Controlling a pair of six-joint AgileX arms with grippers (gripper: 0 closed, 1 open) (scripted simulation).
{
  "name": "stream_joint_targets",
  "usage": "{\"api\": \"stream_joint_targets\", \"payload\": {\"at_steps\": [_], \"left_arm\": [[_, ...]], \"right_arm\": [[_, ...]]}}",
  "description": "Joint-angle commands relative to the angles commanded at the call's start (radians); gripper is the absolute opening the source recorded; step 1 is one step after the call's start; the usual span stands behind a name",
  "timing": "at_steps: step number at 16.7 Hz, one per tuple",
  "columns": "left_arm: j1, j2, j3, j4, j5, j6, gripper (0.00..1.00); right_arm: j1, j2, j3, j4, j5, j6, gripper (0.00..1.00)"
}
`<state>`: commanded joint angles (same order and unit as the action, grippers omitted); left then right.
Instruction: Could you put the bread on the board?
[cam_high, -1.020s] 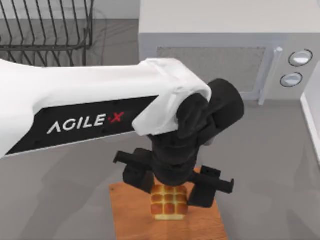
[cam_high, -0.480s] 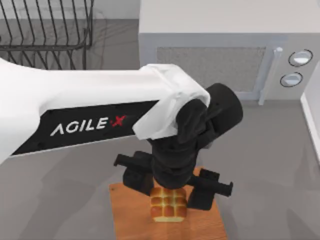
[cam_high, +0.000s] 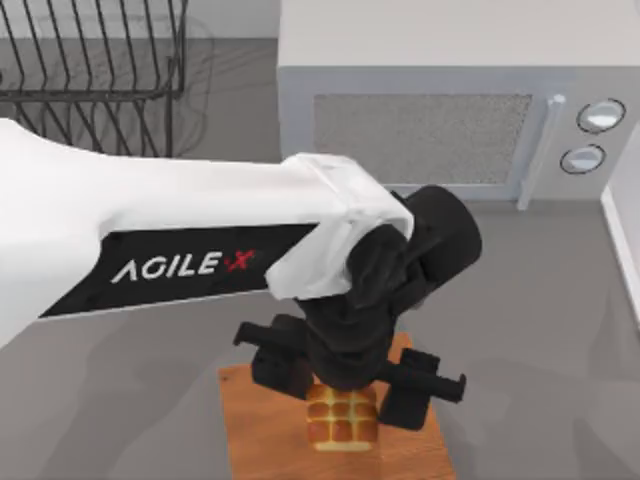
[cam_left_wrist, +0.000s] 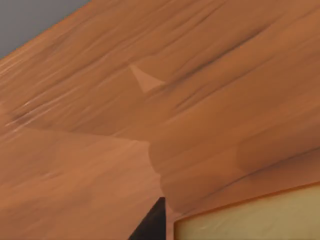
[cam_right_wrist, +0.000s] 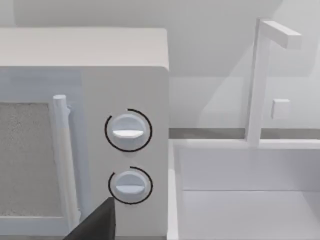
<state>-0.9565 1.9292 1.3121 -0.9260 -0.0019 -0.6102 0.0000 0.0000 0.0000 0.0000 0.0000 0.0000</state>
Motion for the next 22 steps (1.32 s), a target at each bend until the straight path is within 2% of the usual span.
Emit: {"api": "stream_joint_targets", "payload": {"at_steps": [9, 22], "left_arm": [[-0.001, 0.025, -0.034, 0.037, -0.004, -0.003, 0.0], [-0.001, 0.025, -0.034, 0.037, -0.004, -0.003, 0.98]], "right_arm": [[0.0, 0.0, 0.0, 0.0, 0.0, 0.0, 1.0], [0.0, 0.0, 0.0, 0.0, 0.0, 0.0, 1.0]]}}
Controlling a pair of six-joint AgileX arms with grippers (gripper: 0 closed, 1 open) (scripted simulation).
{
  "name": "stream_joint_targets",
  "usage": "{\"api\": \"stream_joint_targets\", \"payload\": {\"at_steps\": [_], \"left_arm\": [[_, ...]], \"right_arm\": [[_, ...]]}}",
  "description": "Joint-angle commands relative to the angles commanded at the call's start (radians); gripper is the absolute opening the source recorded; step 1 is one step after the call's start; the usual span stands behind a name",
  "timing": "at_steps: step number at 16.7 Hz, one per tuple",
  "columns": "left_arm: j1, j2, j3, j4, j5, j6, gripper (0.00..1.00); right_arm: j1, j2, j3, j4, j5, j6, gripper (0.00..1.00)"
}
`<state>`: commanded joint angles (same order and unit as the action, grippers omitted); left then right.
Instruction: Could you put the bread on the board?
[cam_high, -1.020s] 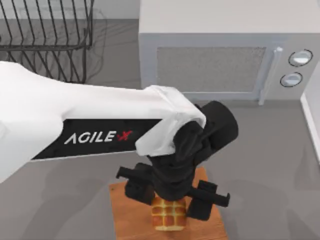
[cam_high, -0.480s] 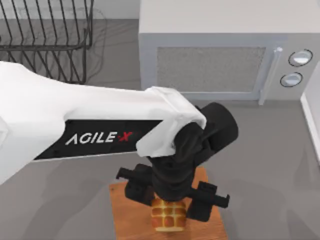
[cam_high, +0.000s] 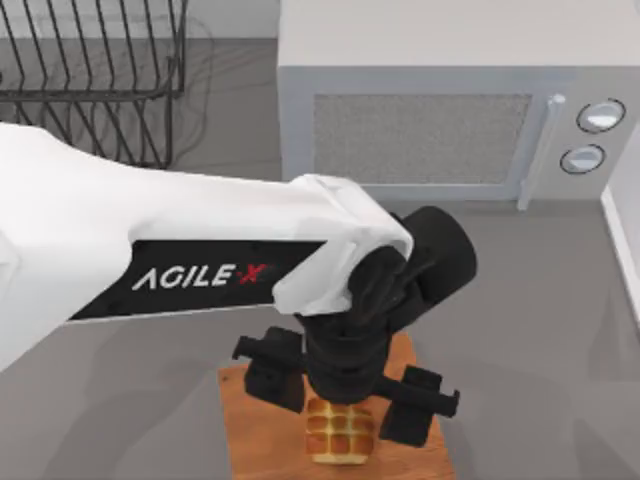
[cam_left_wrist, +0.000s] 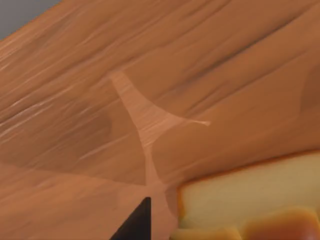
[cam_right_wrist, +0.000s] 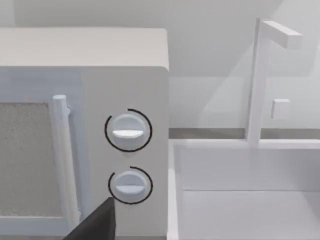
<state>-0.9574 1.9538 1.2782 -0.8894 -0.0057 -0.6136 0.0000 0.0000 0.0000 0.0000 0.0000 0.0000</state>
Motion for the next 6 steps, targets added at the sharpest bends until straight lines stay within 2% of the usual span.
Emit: {"api": "stream_joint_targets", "payload": {"at_steps": [6], "left_arm": [[0.0, 0.0, 0.0, 0.0, 0.0, 0.0, 1.0]], "right_arm": [[0.0, 0.0, 0.0, 0.0, 0.0, 0.0, 1.0]]}}
